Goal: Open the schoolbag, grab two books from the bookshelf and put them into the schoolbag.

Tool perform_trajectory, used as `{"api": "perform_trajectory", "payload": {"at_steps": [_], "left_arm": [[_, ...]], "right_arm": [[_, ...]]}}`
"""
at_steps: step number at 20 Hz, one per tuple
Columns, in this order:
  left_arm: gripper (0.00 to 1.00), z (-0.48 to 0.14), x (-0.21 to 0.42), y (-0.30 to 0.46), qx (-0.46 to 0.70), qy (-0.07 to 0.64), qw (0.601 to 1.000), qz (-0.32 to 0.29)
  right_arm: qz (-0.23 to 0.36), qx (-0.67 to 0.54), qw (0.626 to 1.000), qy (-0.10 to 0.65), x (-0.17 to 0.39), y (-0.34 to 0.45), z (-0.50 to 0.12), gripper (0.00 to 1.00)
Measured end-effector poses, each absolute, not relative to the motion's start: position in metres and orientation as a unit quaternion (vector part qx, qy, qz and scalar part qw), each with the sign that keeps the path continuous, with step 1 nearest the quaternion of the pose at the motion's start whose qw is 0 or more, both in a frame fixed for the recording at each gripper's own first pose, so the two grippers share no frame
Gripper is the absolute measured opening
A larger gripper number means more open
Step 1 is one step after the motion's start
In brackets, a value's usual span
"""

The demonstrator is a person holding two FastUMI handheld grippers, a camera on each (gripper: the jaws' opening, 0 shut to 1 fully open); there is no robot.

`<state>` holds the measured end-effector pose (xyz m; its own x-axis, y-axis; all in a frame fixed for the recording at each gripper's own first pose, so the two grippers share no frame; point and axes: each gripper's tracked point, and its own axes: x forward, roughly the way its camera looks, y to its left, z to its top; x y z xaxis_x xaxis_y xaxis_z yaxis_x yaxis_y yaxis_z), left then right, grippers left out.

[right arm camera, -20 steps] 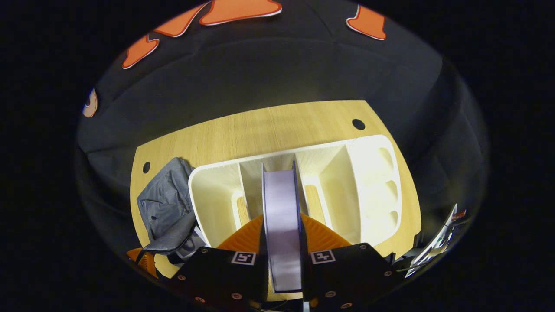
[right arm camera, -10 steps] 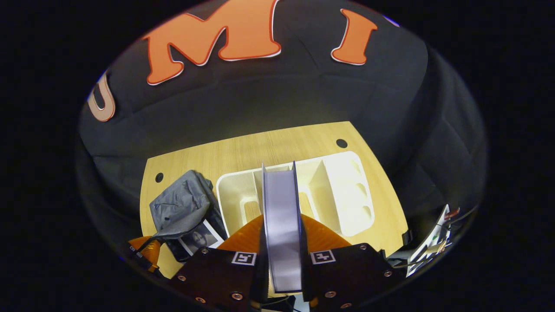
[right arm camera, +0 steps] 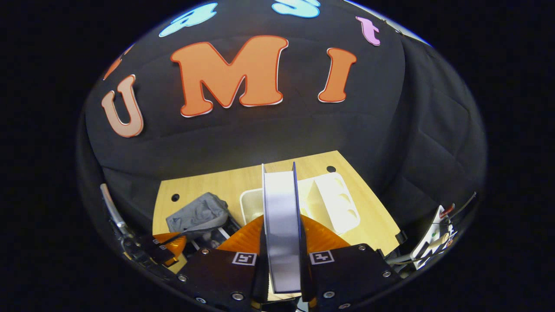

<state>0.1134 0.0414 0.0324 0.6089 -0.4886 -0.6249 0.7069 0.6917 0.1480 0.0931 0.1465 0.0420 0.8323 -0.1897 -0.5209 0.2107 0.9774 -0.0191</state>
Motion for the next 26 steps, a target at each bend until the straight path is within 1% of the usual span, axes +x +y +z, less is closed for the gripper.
{"api": "perform_trajectory", "payload": {"at_steps": [4,5,6,9,13,16,19,22,26], "left_arm": [[0.01,0.035,0.118,0.040,0.213,0.271,0.873,-0.346],[0.05,0.034,0.117,0.042,0.215,0.271,0.872,-0.346],[0.00,0.035,0.119,0.044,0.217,0.271,0.872,-0.345],[0.01,0.040,0.127,0.047,0.227,0.265,0.874,-0.338],[0.01,0.047,0.135,0.053,0.241,0.257,0.875,-0.332],[0.00,0.049,0.137,0.051,0.254,0.252,0.871,-0.336],[0.00,0.052,0.138,0.049,0.275,0.245,0.866,-0.339],[0.00,0.062,0.142,0.047,0.285,0.229,0.868,-0.336],[0.00,0.066,0.145,0.046,0.294,0.225,0.865,-0.337]], "right_arm": [[-0.062,0.106,0.959,0.254,0.069,0.181,0.027,0.29],[-0.050,0.138,0.955,0.258,0.063,0.185,0.014,0.30],[-0.041,0.173,0.948,0.264,0.059,0.192,-0.001,0.30],[-0.011,0.294,0.913,0.284,0.055,0.211,-0.049,0.29],[0.013,0.448,0.848,0.283,0.060,0.227,-0.101,0.29],[0.005,0.498,0.811,0.308,0.067,0.241,-0.152,0.29],[0.007,0.552,0.782,0.289,0.076,0.243,-0.174,0.29],[0.006,0.590,0.765,0.257,0.097,0.252,-0.183,0.29],[0.008,0.607,0.752,0.256,0.120,0.277,-0.200,0.29]]}}
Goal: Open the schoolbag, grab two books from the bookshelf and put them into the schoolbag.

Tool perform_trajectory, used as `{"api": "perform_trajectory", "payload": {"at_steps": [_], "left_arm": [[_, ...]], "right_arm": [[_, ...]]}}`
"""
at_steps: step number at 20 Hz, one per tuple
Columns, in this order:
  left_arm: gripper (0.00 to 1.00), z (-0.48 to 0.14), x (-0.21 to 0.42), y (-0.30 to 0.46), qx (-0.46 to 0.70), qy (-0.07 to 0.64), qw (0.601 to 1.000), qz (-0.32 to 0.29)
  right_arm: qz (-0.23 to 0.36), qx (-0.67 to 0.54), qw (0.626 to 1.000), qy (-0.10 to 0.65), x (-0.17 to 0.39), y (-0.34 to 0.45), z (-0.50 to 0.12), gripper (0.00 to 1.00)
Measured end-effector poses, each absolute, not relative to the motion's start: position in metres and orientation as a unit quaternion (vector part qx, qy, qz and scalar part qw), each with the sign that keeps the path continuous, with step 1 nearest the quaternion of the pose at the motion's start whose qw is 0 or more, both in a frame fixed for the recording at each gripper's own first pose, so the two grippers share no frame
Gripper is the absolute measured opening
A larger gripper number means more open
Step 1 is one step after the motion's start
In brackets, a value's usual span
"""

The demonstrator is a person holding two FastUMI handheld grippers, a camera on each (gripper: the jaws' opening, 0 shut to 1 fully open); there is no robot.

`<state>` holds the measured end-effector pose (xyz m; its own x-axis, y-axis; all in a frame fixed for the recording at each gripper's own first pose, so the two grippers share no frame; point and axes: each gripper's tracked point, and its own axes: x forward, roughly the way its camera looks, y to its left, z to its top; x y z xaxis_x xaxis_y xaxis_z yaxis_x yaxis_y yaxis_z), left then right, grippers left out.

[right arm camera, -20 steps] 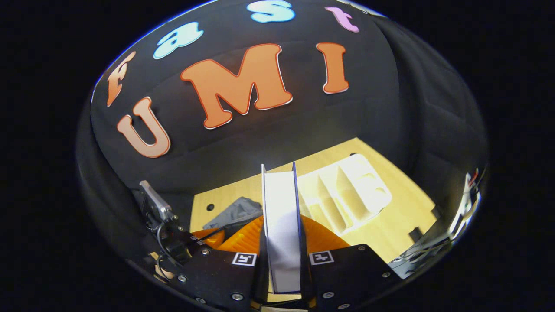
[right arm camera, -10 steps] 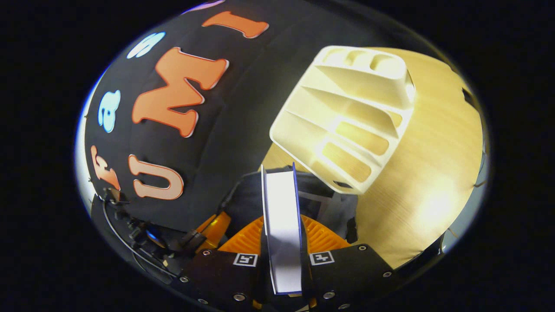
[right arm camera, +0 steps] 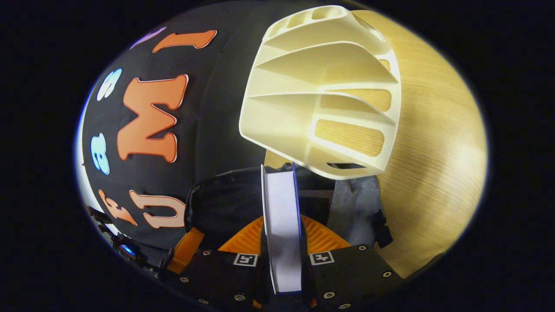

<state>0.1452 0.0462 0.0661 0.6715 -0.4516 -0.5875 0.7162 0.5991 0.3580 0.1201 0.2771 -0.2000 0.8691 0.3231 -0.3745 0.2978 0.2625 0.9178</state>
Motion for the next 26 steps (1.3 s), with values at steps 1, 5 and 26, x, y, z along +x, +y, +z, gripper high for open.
{"api": "perform_trajectory", "payload": {"at_steps": [1,5,26], "left_arm": [[0.00,0.067,0.147,0.043,0.299,0.222,0.864,-0.340],[0.00,0.073,0.141,0.035,0.299,0.218,0.860,-0.352],[0.00,0.069,0.123,0.044,0.241,0.245,0.865,-0.366]], "right_arm": [[0.005,0.607,0.754,0.251,0.125,0.280,-0.203,0.29],[0.005,0.616,0.750,0.241,0.148,0.298,-0.211,0.29],[-0.102,0.532,0.759,0.362,0.144,0.318,-0.255,0.74]]}}
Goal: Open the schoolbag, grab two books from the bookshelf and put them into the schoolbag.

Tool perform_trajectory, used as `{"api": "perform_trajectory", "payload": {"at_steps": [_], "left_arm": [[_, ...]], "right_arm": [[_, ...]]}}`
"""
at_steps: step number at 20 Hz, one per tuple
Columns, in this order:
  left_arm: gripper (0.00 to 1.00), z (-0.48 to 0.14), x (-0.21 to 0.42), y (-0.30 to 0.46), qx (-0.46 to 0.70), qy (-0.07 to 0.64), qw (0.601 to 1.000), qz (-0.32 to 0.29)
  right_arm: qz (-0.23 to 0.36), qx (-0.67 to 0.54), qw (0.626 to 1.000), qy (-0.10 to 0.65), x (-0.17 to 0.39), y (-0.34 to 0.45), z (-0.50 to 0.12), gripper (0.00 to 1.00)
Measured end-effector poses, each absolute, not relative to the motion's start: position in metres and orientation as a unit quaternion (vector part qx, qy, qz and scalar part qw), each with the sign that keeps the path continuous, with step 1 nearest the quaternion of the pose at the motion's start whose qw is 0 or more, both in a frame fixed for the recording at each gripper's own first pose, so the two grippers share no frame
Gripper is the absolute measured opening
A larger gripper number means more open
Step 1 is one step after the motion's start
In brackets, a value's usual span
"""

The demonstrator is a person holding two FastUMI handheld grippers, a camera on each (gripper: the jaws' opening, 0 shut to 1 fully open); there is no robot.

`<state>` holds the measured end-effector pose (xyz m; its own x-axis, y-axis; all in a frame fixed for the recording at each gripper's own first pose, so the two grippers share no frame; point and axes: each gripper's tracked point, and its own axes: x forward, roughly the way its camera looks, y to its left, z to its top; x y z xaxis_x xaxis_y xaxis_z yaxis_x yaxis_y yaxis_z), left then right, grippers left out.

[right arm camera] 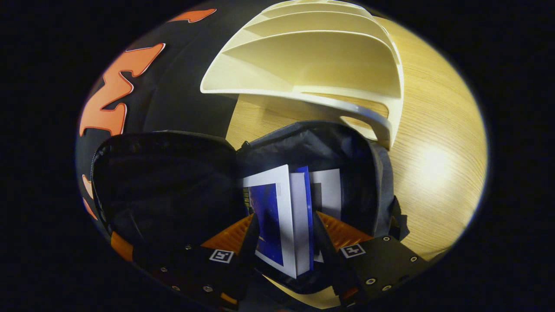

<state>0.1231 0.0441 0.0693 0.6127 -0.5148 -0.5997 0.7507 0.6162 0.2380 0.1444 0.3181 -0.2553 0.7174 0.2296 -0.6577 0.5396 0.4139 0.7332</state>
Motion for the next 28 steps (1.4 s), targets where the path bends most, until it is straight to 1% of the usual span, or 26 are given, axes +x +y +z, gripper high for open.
{"api": "perform_trajectory", "payload": {"at_steps": [1,2,3,4,5,6,7,9,13,15,16,17,19,22,23,25,28], "left_arm": [[0.00,0.069,0.123,0.045,0.238,0.246,0.867,-0.363],[0.00,0.067,0.123,0.049,0.235,0.248,0.867,-0.362],[0.00,0.066,0.122,0.051,0.230,0.251,0.868,-0.361],[0.00,0.063,0.119,0.050,0.225,0.255,0.868,-0.361],[0.00,0.062,0.117,0.050,0.220,0.258,0.869,-0.361],[0.05,0.058,0.113,0.053,0.214,0.263,0.870,-0.359],[0.00,0.055,0.109,0.054,0.206,0.267,0.871,-0.357],[0.00,0.047,0.099,0.055,0.179,0.278,0.875,-0.354],[0.01,0.029,0.076,0.053,0.129,0.295,0.885,-0.337],[0.06,0.020,0.064,0.049,0.105,0.303,0.888,-0.330],[0.13,0.015,0.056,0.045,0.091,0.311,0.887,-0.329],[0.14,0.015,0.050,0.042,0.082,0.315,0.889,-0.322],[0.39,0.017,0.039,0.035,0.068,0.311,0.895,-0.312],[0.89,0.039,0.024,0.027,0.073,0.268,0.918,-0.285],[0.99,0.048,0.023,0.025,0.075,0.245,0.929,-0.268],[1.00,0.070,0.017,0.029,0.066,0.196,0.952,-0.227],[1.00,0.098,-0.004,0.026,0.022,0.133,0.971,-0.199]], "right_arm": [[-0.102,0.533,0.757,0.364,0.140,0.316,-0.251,0.77],[-0.103,0.533,0.757,0.365,0.137,0.314,-0.246,0.83],[-0.104,0.525,0.761,0.366,0.133,0.310,-0.241,0.87],[-0.110,0.512,0.770,0.364,0.129,0.302,-0.235,0.95],[-0.115,0.494,0.783,0.360,0.125,0.294,-0.229,0.97],[-0.121,0.473,0.797,0.355,0.121,0.283,-0.224,0.98],[-0.128,0.452,0.812,0.348,0.116,0.271,-0.216,0.98],[-0.141,0.407,0.840,0.330,0.109,0.243,-0.200,0.98],[-0.151,0.330,0.876,0.319,0.096,0.203,-0.183,0.98],[-0.147,0.291,0.891,0.315,0.091,0.186,-0.173,0.98],[-0.142,0.272,0.899,0.312,0.091,0.180,-0.167,0.98],[-0.134,0.254,0.907,0.309,0.090,0.176,-0.161,0.98],[-0.111,0.221,0.921,0.300,0.092,0.173,-0.146,0.98],[-0.064,0.164,0.947,0.269,0.098,0.171,-0.119,0.98],[-0.048,0.145,0.955,0.253,0.098,0.171,-0.105,0.98],[-0.018,0.109,0.970,0.217,0.095,0.166,-0.074,0.98],[0.013,0.081,0.984,0.157,0.083,0.155,-0.026,0.97]]}}
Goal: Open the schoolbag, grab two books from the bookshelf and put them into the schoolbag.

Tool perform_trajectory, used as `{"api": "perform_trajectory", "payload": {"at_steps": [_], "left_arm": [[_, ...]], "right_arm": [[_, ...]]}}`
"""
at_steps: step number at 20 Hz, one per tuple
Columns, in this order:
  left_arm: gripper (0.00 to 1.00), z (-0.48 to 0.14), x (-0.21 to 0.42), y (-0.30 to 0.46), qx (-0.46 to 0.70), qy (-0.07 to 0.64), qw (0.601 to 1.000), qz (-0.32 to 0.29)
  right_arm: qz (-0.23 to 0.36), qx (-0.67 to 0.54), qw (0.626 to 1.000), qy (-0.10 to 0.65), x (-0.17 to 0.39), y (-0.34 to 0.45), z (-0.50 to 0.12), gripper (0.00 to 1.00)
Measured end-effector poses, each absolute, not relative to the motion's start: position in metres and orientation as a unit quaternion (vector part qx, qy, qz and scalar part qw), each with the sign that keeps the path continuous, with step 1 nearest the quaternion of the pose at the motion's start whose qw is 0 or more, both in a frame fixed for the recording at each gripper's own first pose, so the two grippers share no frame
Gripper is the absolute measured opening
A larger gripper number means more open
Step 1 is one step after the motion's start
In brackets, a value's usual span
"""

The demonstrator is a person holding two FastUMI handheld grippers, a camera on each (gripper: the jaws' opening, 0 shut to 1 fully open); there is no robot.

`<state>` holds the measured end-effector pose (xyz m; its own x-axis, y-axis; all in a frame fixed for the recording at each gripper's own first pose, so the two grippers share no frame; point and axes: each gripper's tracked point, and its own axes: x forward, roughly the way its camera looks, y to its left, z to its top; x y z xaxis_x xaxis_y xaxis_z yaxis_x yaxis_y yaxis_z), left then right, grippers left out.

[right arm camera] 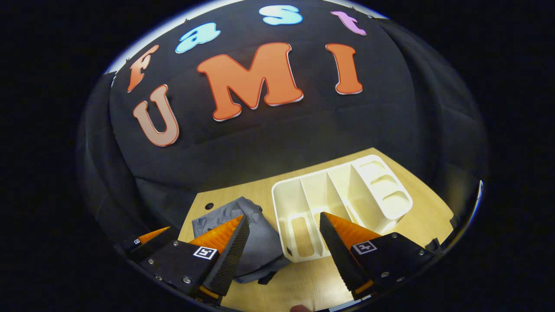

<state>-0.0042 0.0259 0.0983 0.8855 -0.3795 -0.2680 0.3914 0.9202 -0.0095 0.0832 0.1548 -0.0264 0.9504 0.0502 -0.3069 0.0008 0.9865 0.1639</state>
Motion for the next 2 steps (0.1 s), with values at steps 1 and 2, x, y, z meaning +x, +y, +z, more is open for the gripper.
{"api": "perform_trajectory", "payload": {"at_steps": [1,2], "left_arm": [[1.00,0.103,-0.007,0.032,0.012,0.114,0.976,-0.186],[1.00,0.110,-0.006,0.032,0.007,0.093,0.981,-0.172]], "right_arm": [[0.019,0.075,0.988,0.134,0.079,0.150,-0.011,0.97],[0.025,0.067,0.991,0.109,0.074,0.144,0.005,0.97]]}}
